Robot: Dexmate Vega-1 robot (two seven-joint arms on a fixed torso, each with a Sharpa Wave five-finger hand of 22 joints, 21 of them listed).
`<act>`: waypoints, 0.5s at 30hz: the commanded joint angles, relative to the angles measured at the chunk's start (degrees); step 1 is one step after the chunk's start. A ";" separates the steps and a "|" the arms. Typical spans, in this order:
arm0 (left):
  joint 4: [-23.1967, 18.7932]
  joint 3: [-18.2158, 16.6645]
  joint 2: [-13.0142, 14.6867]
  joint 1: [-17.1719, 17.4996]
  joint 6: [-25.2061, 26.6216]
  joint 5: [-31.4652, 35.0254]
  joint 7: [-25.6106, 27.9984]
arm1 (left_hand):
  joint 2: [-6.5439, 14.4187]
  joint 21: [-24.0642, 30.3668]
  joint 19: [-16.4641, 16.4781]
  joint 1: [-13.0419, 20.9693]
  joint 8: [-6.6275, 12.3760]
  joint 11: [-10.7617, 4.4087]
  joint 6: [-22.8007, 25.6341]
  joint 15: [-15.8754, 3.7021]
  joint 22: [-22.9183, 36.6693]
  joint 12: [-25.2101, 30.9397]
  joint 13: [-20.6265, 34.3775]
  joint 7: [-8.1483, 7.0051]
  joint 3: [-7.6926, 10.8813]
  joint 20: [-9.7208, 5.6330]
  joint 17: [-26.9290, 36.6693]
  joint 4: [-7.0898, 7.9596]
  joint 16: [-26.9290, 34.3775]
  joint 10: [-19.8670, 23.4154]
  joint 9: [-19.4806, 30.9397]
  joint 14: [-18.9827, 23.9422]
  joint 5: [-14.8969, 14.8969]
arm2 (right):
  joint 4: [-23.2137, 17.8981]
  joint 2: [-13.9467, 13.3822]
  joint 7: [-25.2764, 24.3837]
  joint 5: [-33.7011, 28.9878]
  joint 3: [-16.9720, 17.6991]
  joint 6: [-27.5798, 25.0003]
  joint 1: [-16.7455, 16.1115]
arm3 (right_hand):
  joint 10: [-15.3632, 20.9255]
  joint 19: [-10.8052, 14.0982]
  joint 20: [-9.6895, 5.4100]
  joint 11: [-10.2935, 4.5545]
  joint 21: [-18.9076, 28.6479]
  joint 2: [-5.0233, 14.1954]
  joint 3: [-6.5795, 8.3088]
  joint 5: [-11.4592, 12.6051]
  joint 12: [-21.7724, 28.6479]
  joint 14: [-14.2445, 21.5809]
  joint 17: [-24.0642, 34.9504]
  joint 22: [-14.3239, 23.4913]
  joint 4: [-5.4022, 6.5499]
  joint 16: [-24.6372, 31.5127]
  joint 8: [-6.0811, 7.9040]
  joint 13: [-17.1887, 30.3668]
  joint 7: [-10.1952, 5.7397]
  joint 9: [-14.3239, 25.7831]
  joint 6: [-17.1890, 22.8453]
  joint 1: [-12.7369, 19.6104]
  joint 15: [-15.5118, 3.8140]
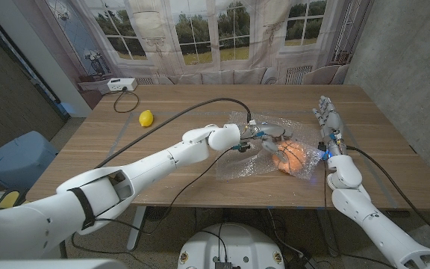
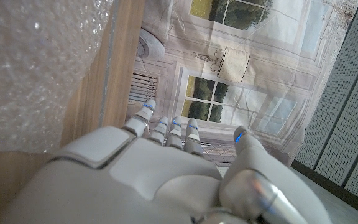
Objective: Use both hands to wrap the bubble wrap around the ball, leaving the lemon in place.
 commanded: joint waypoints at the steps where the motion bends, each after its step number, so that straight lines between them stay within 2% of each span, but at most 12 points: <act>1: 1.00 -2.11 -0.77 -0.23 0.70 -5.07 -1.11 | 9.65 0.52 -1.20 9.77 0.85 -10.50 28.32 -15.66 0.31 1.19 10.07 5.47 4.39 -0.06 7.43 2.80 -1.15 23.41 3.97 20.79 1.37 | 2.74 1.25 1.78 0.94 -0.35 1.88 1.63 | 0.53 0.05 0.20 -0.16 0.26 -0.38 0.01 0.05 0.35 0.11 0.12 0.30 -0.41 0.46 0.18 0.20 -0.10 0.09 0.30 0.15 0.27; 10: 0.54 -3.51 -0.73 -1.05 2.34 -9.49 -3.71 | 9.08 1.15 -3.06 9.45 2.32 -11.17 27.92 -15.81 0.30 2.71 13.34 4.50 4.04 -0.57 8.14 3.71 -2.36 22.67 6.31 20.57 3.90 | 4.79 1.93 3.57 2.23 -0.29 3.00 2.59 | 0.59 0.06 0.14 -0.19 0.26 -0.32 0.04 0.05 0.36 0.16 0.12 0.30 -0.42 0.45 0.17 0.20 -0.10 0.09 0.31 0.14 0.18; 15: -1.67 -4.33 0.29 -1.31 3.83 -10.09 -3.99 | 9.00 1.43 -3.57 9.52 2.77 -11.20 27.54 -15.86 0.28 3.17 14.41 4.60 3.98 -0.52 8.48 3.91 -2.76 22.41 7.14 20.38 4.74 | 4.78 1.66 3.94 2.46 -0.08 3.20 2.74 | 0.60 0.06 0.12 -0.15 0.25 -0.30 0.05 0.05 0.35 0.13 0.12 0.30 -0.44 0.42 0.18 0.20 -0.12 0.09 0.34 0.13 0.15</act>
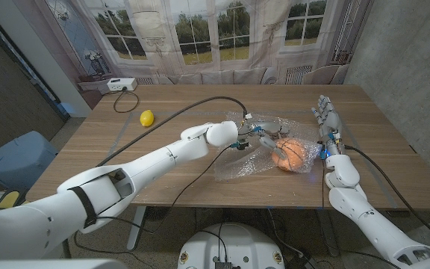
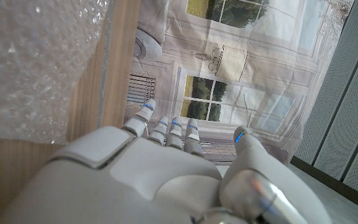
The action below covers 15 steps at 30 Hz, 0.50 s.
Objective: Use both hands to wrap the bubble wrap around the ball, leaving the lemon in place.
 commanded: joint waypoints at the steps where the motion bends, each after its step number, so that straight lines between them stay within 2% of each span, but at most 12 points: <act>1: -2.86 -2.03 1.09 -0.83 2.47 -3.54 -1.34 | 9.52 0.61 -1.64 9.04 1.08 -11.82 25.74 -15.69 0.15 0.90 14.61 4.89 3.98 -1.06 6.66 3.94 -0.22 21.89 7.30 18.08 2.58 | 1.36 0.20 1.49 1.02 0.17 0.97 0.87 | 0.60 0.07 0.12 -0.17 0.25 -0.29 0.05 0.05 0.35 0.12 0.12 0.30 -0.44 0.41 0.17 0.20 -0.12 0.09 0.33 0.13 0.17; 15: -10.06 -6.18 4.12 0.20 6.03 -4.90 1.86 | 9.52 1.58 -2.67 9.11 2.28 -11.83 24.96 -15.62 0.09 1.88 17.29 4.96 3.81 -1.04 7.81 4.63 -1.09 20.93 9.43 17.83 4.50 | 2.63 0.11 3.59 2.53 0.33 0.71 1.54 | 0.54 0.06 0.09 -0.17 0.23 -0.28 0.08 0.05 0.30 0.12 0.12 0.30 -0.50 0.37 0.15 0.20 -0.12 0.09 0.29 0.10 0.07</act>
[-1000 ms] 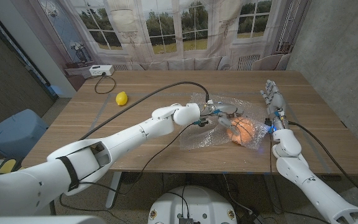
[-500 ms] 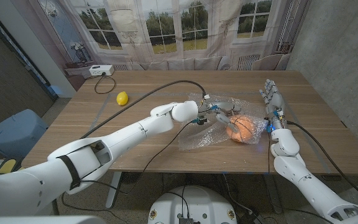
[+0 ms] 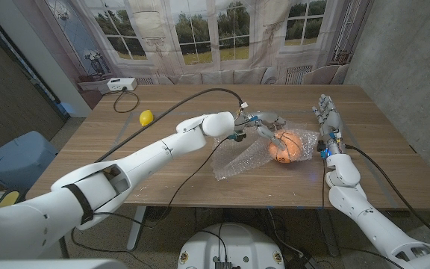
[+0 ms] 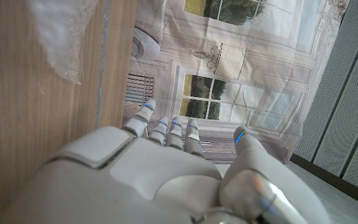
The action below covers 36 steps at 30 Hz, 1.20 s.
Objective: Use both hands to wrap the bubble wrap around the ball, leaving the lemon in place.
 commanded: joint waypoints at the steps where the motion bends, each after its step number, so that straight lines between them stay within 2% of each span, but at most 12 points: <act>1: -5.73 -3.41 2.28 0.80 2.54 -1.31 3.07 | 9.54 0.42 -0.50 9.15 1.46 -16.08 19.59 -14.93 0.19 0.39 17.47 0.17 4.01 -0.09 0.88 4.49 -0.29 15.61 9.60 9.70 4.63 | 1.35 0.00 1.80 1.18 0.15 0.08 0.80 | 0.55 0.06 0.12 -0.17 0.23 -0.28 0.08 0.05 0.30 0.10 0.12 0.30 -0.50 0.36 0.15 0.20 -0.14 0.09 0.31 0.10 0.09; 7: -7.29 -5.53 2.59 1.55 1.97 -2.18 6.18 | 9.58 0.72 -0.75 9.07 1.77 -16.24 19.36 -14.88 0.18 0.62 18.17 -0.04 3.94 -0.13 1.20 4.77 -0.54 15.35 10.18 9.59 5.06 | 1.74 -0.11 2.46 1.45 0.00 -0.35 1.19 | 0.56 0.02 0.15 -0.17 0.21 -0.28 0.07 0.05 0.30 0.13 0.13 0.30 -0.51 0.36 0.15 0.20 -0.13 0.09 0.29 0.07 0.06; 16: -7.34 -8.13 2.01 2.17 -0.93 -5.28 9.40 | 9.48 1.22 -1.09 9.14 2.18 -16.28 18.83 -14.97 0.14 1.00 19.18 -0.32 3.89 -0.15 1.64 4.98 -1.01 15.10 11.04 9.34 5.70 | 1.91 -0.50 3.58 1.93 -0.43 -1.96 1.81 | 0.63 0.02 0.11 -0.11 0.21 -0.27 0.10 0.05 0.32 0.11 0.12 0.30 -0.56 0.33 0.16 0.20 -0.09 0.09 0.33 0.09 0.08; 29: -3.67 -9.86 -1.08 1.94 -8.84 -12.26 9.84 | 9.43 2.00 -1.46 9.20 2.91 -16.58 18.53 -14.98 0.08 1.49 20.55 -0.32 3.80 -0.19 2.29 5.33 -1.45 14.79 12.22 9.53 6.51 | 4.11 0.39 8.64 4.38 -1.42 -3.87 4.22 | 0.79 0.25 0.22 0.12 0.29 -0.41 0.03 0.02 0.36 0.13 0.13 0.30 -0.61 0.33 0.24 0.21 0.03 0.09 0.57 0.00 0.15; 32: -1.55 -10.49 -2.57 2.05 -11.31 -16.90 8.24 | 9.37 2.15 -1.51 9.27 3.04 -16.52 18.50 -15.04 0.07 1.59 20.79 -0.29 3.79 -0.23 2.40 5.33 -1.55 14.79 12.43 9.55 6.65 | 4.26 0.50 9.05 4.40 -1.67 -4.27 4.57 | 0.79 0.34 0.30 0.18 0.32 -0.50 -0.02 0.01 0.35 0.20 0.13 0.30 -0.63 0.35 0.22 0.21 0.07 0.09 0.54 -0.05 0.22; 36: -0.52 -11.16 -3.10 2.39 -12.76 -20.67 6.50 | 9.32 2.36 -1.61 9.28 3.23 -16.72 18.46 -15.02 0.05 1.71 21.13 -0.25 3.75 -0.25 2.56 5.41 -1.65 14.77 12.72 9.64 6.83 | 3.91 0.20 8.78 3.93 -2.00 -5.04 4.70 | 0.76 0.40 0.41 0.14 0.33 -0.66 -0.12 -0.02 0.34 0.30 0.15 0.30 -0.64 0.39 0.22 0.21 0.09 0.10 0.56 -0.15 0.42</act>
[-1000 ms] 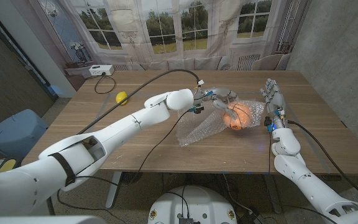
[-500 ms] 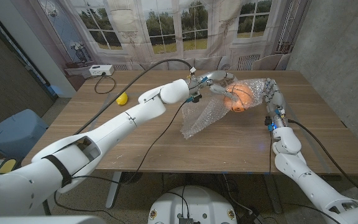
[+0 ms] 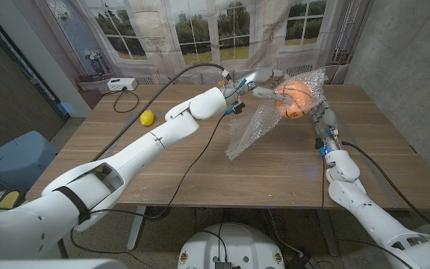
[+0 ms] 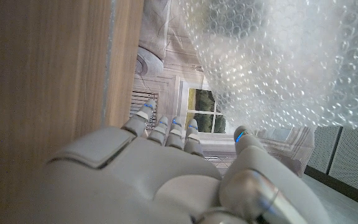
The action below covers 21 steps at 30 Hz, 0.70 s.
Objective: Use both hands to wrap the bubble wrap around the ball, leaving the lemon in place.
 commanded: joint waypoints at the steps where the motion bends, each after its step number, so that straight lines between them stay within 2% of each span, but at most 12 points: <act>1: 3.78 -2.31 -2.70 0.69 -6.17 -11.04 -3.20 | 9.30 0.57 -0.20 9.30 3.25 -15.87 17.84 -13.40 0.05 0.36 17.95 -0.76 4.45 -0.01 0.39 4.72 -0.25 15.50 12.83 8.83 6.90 | 0.21 -0.10 1.30 -0.01 -0.97 -2.02 1.13 | 0.55 0.42 0.38 -0.10 0.34 -0.54 -0.05 -0.02 0.34 0.31 0.15 0.30 -0.22 0.39 0.22 0.21 0.06 0.10 0.56 -0.03 0.43; 9: 2.44 -5.56 -1.74 3.98 -7.53 -20.40 -5.91 | 9.21 1.14 -0.43 9.39 3.73 -15.91 17.81 -13.41 -0.01 0.64 18.79 -0.95 4.37 -0.04 0.81 4.88 -0.52 15.43 13.55 9.04 7.36 | -0.22 -0.88 1.60 -0.21 -1.65 -4.87 2.36 | 0.65 0.38 0.51 -0.02 0.30 -0.83 -0.24 -0.07 0.36 0.30 0.18 0.30 -0.22 0.38 0.22 0.21 0.04 0.10 0.61 -0.23 0.51; 16: 1.67 -8.22 -1.26 6.86 -10.03 -27.77 -8.40 | 9.15 1.59 -0.59 9.41 3.98 -15.92 17.50 -13.40 -0.07 0.81 19.42 -1.17 4.29 -0.08 1.15 5.02 -0.73 15.35 14.08 9.14 7.68 | 2.03 0.11 6.92 2.08 -2.35 -6.85 5.56 | 1.09 1.03 1.27 0.68 0.52 -1.46 -0.77 -0.20 0.49 1.52 0.26 0.31 -0.06 0.84 0.20 0.22 0.03 0.11 0.63 -0.93 1.00; 21: 2.06 -9.68 -1.41 8.34 -11.63 -33.07 -10.95 | 9.09 1.80 -0.79 9.43 4.13 -16.01 17.39 -13.41 -0.10 0.92 19.76 -1.00 4.24 -0.09 1.33 5.09 -0.85 15.37 14.37 9.19 7.84 | 2.09 0.38 10.48 3.72 -2.67 -8.68 6.96 | 2.19 3.02 2.20 1.08 1.16 -1.88 -1.34 -0.27 0.78 4.23 0.33 0.33 0.29 1.64 0.22 0.23 0.09 0.13 0.72 -1.86 1.91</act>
